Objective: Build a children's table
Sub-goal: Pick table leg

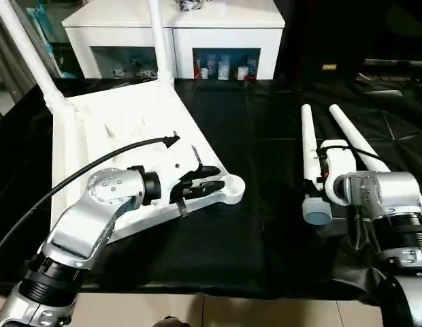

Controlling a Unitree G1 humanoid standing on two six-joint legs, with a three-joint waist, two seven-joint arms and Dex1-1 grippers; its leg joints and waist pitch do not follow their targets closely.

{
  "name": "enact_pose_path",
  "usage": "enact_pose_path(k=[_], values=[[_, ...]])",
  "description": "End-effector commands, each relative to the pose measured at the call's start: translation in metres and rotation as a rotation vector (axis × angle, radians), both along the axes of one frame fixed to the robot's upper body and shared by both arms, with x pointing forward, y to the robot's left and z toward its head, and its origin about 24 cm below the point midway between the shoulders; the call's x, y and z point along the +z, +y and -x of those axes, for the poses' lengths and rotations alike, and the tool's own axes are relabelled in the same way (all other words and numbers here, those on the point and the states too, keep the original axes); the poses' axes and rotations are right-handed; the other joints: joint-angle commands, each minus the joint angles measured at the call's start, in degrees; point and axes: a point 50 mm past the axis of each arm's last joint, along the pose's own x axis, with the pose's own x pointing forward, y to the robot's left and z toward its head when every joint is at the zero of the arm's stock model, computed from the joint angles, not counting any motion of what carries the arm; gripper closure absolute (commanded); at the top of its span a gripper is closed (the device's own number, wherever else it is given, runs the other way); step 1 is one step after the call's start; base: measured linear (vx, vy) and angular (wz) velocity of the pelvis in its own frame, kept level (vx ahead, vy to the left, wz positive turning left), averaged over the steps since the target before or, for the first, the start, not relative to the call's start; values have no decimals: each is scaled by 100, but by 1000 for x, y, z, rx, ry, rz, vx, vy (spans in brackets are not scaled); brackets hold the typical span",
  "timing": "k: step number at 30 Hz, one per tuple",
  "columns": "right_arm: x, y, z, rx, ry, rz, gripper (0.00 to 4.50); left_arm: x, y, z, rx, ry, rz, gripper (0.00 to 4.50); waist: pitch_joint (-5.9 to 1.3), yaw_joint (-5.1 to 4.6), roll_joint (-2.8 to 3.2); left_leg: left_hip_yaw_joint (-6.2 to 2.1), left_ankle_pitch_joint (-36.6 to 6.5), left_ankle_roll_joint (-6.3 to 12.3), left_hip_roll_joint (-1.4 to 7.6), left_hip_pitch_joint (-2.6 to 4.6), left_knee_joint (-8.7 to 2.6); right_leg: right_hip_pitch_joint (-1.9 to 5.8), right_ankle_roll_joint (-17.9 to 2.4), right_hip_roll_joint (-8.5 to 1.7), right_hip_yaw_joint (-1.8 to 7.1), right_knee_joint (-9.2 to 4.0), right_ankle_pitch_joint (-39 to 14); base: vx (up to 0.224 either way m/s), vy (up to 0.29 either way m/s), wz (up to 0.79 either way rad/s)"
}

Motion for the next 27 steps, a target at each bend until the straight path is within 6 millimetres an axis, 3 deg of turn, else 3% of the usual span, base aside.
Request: enact_pose_path(k=[1,8,9,11,12,13,14,15,20,21,23,24,25,26,27], values=[[-1,0,0,-20,10,-12,134,1,-1,1,-14,-2,-19,319,-411,-13,-81,-184,-873,-175,385,186,-445,224,-1264,-222,181,-320,-693,0,0,0],[-2,-2,1,-44,6,-12,190,1,-1,0,-20,-11,-24,319,-412,-15,-57,-185,-941,-234,380,193,-449,219,-1252,-217,180,-321,-656,0,0,0],[-2,-2,1,-48,4,-15,202,1,-1,-1,-22,-9,-21,319,-413,-6,-29,-190,-956,-251,377,192,-449,222,-1249,-224,181,-318,-669,0,0,0],[-3,-3,1,-49,2,-17,219,2,-1,-1,-22,-7,-19,319,-412,-16,-43,-188,-985,-265,378,194,-455,220,-1242,-215,178,-324,-670,0,0,0],[-3,-2,1,-50,-1,-22,229,2,0,-2,-16,-5,-13,301,-417,-10,-17,-193,-974,-277,375,194,-452,224,-1248,-220,176,-316,-636,0,0,0],[-3,-2,1,-55,-6,-27,238,5,1,-7,24,-29,13,291,-416,-17,-31,-190,-986,-280,375,191,-453,225,-1254,-215,176,-319,-598,0,0,0],[-3,-2,1,-55,-7,-27,244,5,1,-7,26,-30,14,284,-415,-14,10,-195,-1014,-292,370,190,-453,223,-1255,-214,174,-315,-602,0,0,0],[-3,-2,1,-59,-10,-31,250,7,2,-11,57,-48,33,281,-417,-23,-12,-190,-1063,-307,368,199,-454,221,-1254,-206,176,-324,-588,0,0,0],[-6,1,3,-58,-25,-42,261,14,3,-29,230,-94,141,235,-423,-31,27,-213,-1268,-386,369,197,-464,248,-1250,-213,171,-343,-533,0,0,0],[-4,3,2,-42,-74,-42,262,12,1,-35,272,-60,145,226,-420,-33,63,-207,-1293,-399,370,205,-469,234,-1217,-203,171,-348,-515,0,0,0],[-4,3,2,-39,-84,-42,262,12,0,-35,277,-63,147,214,-427,-30,53,-224,-1349,-382,367,201,-466,246,-1179,-219,169,-353,-570,0,0,0],[4,7,-1,-4,-220,-61,262,13,-5,-41,338,-68,207,204,-431,-25,83,-227,-1317,-350,368,189,-464,252,-1185,-231,168,-352,-577,0,0,0],[13,12,-3,39,-349,-113,262,13,-12,-44,352,32,281,199,-421,-37,79,-201,-1420,-368,382,188,-457,245,-1167,-255,186,-369,-594,0,0,0],[13,12,-3,39,-349,-113,263,13,-12,-44,352,32,281,197,-435,-16,78,-208,-1436,-353,379,201,-452,247,-1189,-272,179,-384,-605,0,0,0],[26,21,-1,112,-509,-182,264,17,-24,-46,341,191,448,176,-454,-27,66,-207,-1322,-263,371,185,-446,266,-1244,-250,169,-352,-466,0,0,0]])
